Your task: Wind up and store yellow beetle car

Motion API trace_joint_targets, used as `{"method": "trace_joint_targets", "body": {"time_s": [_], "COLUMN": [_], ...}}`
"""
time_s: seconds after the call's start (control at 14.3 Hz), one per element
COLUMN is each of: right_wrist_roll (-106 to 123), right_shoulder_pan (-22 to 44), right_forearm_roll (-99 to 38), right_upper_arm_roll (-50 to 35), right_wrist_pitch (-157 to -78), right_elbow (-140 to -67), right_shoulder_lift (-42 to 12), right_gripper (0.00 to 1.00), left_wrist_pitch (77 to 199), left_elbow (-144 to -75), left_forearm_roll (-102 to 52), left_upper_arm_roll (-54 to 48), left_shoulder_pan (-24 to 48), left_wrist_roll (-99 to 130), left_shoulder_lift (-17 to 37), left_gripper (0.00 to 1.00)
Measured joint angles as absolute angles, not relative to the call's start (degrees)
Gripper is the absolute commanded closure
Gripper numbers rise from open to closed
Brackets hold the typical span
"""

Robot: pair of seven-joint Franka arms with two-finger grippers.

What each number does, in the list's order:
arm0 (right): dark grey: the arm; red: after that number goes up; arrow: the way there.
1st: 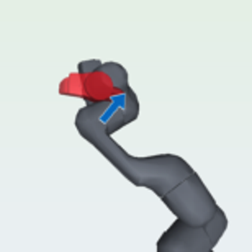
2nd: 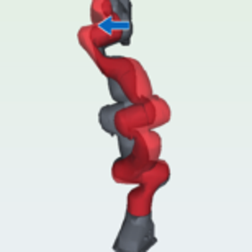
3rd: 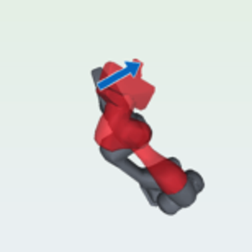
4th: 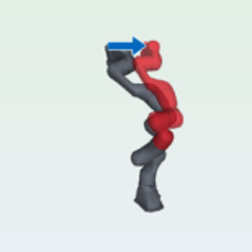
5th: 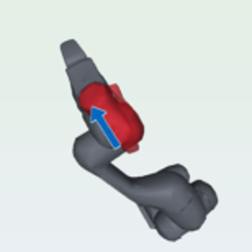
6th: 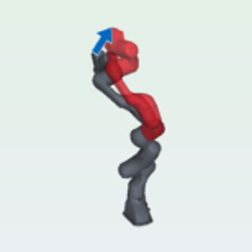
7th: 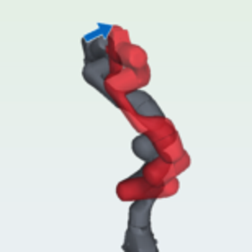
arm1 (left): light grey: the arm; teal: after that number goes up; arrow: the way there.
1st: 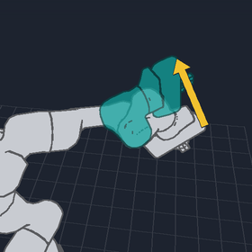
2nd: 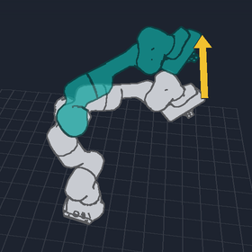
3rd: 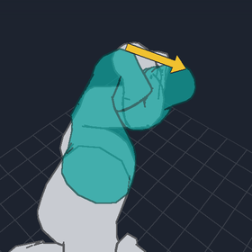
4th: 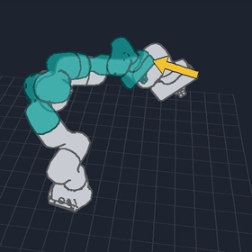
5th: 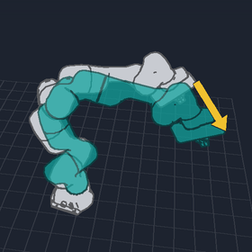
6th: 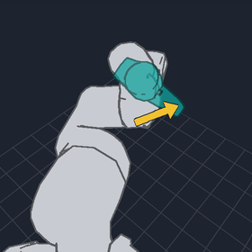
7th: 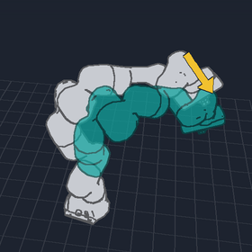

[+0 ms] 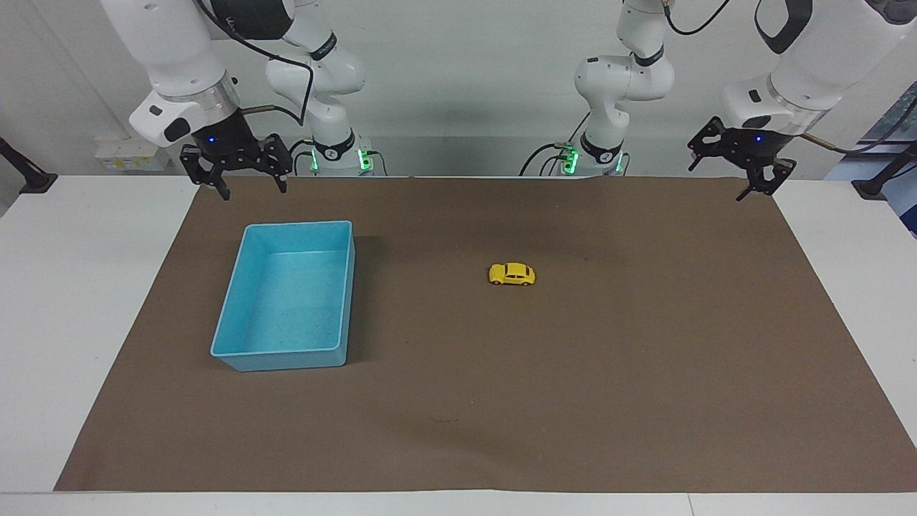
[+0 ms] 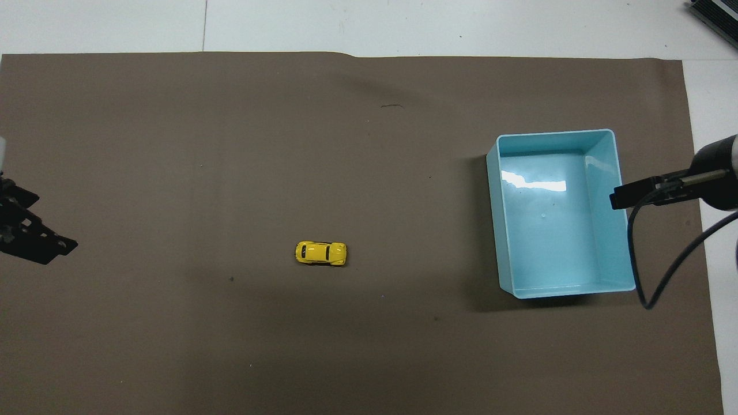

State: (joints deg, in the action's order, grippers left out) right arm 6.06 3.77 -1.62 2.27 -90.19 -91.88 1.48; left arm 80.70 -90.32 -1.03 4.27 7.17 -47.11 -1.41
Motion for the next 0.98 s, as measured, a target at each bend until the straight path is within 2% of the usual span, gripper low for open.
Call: {"method": "trace_joint_targets", "body": {"time_s": [0.98], "right_wrist_roll": [6.1], "right_shoulder_pan": [3.8], "right_forearm_roll": [-1.6], "right_upper_arm_roll": [2.3], "right_wrist_pitch": [-90.2], "right_elbow": [-91.9], "right_shoulder_lift": [1.5], "right_gripper": [0.00], "left_wrist_pitch": [80.2], "left_elbow": [-90.5], "left_forearm_roll": [-1.1], "left_upper_arm_roll": [2.9], "left_shoulder_pan": [7.7], "left_wrist_roll": [-53.3], "left_shoulder_lift": [-1.8], "left_gripper": [0.00]}}
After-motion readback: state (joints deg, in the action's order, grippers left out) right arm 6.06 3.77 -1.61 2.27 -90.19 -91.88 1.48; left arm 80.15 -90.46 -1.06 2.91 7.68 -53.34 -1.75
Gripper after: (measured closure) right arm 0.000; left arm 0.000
